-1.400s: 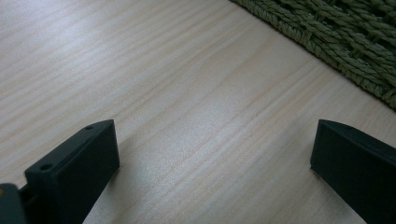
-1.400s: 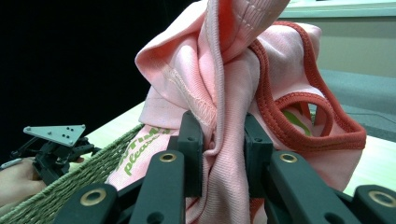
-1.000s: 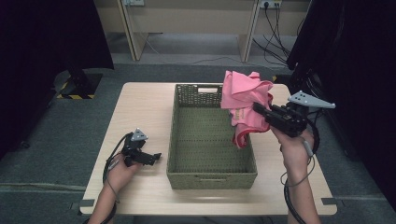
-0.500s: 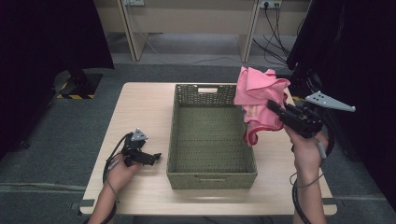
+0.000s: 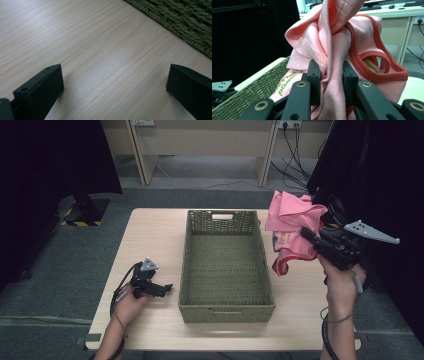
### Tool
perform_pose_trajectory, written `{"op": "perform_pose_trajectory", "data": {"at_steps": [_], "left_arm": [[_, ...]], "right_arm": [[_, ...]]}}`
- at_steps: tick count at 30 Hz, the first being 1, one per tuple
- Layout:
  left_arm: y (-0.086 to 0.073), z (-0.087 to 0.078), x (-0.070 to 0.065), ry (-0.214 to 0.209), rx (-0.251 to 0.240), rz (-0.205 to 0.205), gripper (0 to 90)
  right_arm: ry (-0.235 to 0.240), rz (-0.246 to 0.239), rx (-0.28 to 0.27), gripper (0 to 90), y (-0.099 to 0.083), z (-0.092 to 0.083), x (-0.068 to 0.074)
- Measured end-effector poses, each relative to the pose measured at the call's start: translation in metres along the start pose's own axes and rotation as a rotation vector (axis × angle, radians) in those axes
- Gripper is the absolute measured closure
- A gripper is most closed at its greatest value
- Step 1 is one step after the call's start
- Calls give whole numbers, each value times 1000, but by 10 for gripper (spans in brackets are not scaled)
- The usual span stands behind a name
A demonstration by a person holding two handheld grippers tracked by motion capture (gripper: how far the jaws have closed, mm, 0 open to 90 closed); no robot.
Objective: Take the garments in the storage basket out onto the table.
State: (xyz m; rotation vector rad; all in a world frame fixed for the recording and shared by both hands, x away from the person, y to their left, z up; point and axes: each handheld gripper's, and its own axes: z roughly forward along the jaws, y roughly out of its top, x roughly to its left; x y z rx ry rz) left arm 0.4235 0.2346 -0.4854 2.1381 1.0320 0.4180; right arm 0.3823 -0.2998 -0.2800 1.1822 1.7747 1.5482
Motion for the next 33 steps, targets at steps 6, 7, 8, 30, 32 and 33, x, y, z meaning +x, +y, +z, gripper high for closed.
{"op": "perform_pose_trajectory", "data": {"at_steps": [6,7,8,30,32,33], "left_arm": [[0,0,0,0,0,0,3],[0,0,0,0,0,0,3],[0,0,0,0,0,0,3],[0,0,0,-1,0,0,3],[0,0,0,-1,0,0,3],[0,0,0,-1,0,0,3]], "right_arm": [[-22,1,16,745,-6,3,-6],[-28,-1,22,745,-7,4,-8],[-34,0,25,744,-8,5,-9],[-100,11,95,743,-30,22,-26],[-99,10,99,743,-31,23,-26],[-100,10,101,743,-32,24,-26]]}}
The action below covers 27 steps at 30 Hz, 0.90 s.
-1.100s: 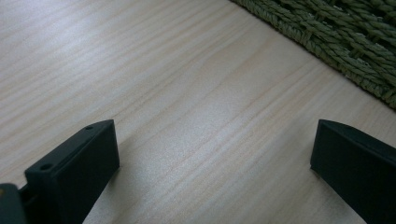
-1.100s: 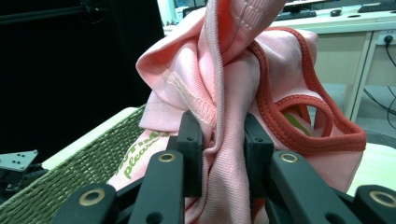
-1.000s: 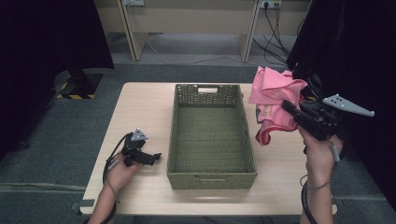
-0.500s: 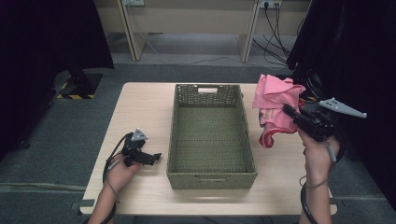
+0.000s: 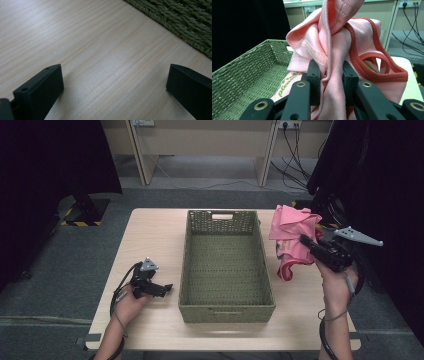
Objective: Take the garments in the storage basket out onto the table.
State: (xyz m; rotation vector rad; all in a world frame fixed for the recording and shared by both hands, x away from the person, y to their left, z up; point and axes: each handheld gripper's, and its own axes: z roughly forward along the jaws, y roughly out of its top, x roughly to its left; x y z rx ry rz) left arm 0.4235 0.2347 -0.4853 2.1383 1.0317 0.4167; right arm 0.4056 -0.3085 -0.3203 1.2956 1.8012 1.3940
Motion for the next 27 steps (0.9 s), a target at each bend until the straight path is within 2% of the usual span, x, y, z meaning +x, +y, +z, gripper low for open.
{"op": "perform_pose_trajectory", "data": {"at_steps": [15,27], "left_arm": [[0,0,0,0,0,0,3],[0,0,0,0,0,1,4]], "right_arm": [[1,14,40,739,-8,8,-4],[-16,18,55,739,-14,15,-6]]}}
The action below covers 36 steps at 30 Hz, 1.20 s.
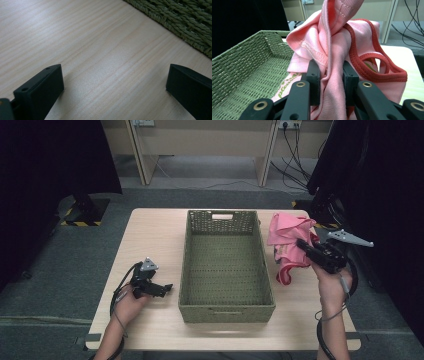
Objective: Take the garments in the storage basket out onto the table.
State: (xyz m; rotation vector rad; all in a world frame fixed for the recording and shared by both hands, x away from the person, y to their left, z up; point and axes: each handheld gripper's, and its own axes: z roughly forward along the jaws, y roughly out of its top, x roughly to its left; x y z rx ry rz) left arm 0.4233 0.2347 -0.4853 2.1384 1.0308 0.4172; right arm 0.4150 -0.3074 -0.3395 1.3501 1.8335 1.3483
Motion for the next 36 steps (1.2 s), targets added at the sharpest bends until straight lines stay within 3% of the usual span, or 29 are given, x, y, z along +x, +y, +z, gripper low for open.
{"op": "perform_pose_trajectory", "data": {"at_steps": [36], "left_arm": [[0,0,0,-1,0,1,5]], "right_arm": [[4,36,33,739,-13,7,-8]]}}
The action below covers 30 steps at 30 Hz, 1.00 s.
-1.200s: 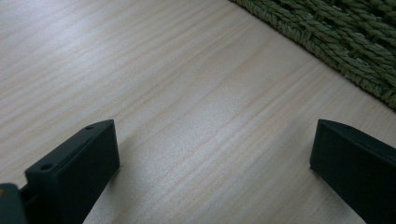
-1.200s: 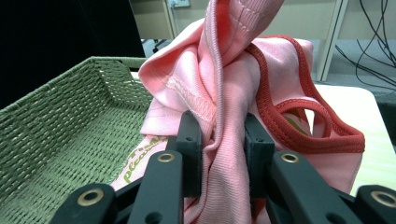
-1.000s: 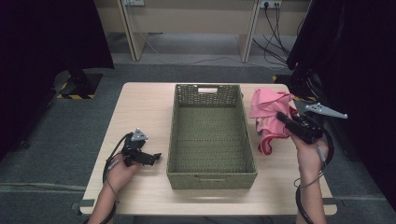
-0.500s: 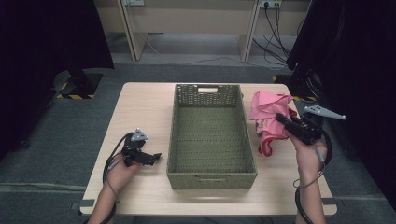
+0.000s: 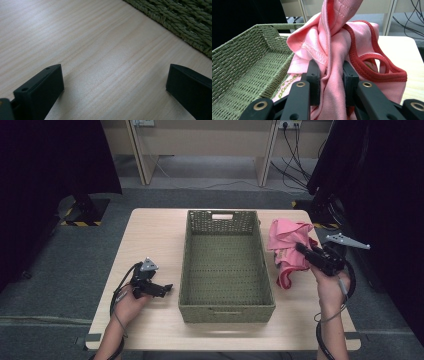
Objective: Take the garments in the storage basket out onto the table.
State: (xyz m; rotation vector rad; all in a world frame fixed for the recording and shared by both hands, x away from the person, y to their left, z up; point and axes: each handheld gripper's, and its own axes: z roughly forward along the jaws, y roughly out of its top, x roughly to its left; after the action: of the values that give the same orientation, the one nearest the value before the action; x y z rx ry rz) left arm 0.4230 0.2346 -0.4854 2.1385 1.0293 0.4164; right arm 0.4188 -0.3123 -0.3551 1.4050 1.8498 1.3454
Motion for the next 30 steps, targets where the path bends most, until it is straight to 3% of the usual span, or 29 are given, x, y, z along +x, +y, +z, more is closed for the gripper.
{"op": "perform_pose_trajectory", "data": {"at_steps": [30], "left_arm": [[0,0,0,0,0,1,4]], "right_arm": [[-4,14,46,738,-10,11,-4]]}}
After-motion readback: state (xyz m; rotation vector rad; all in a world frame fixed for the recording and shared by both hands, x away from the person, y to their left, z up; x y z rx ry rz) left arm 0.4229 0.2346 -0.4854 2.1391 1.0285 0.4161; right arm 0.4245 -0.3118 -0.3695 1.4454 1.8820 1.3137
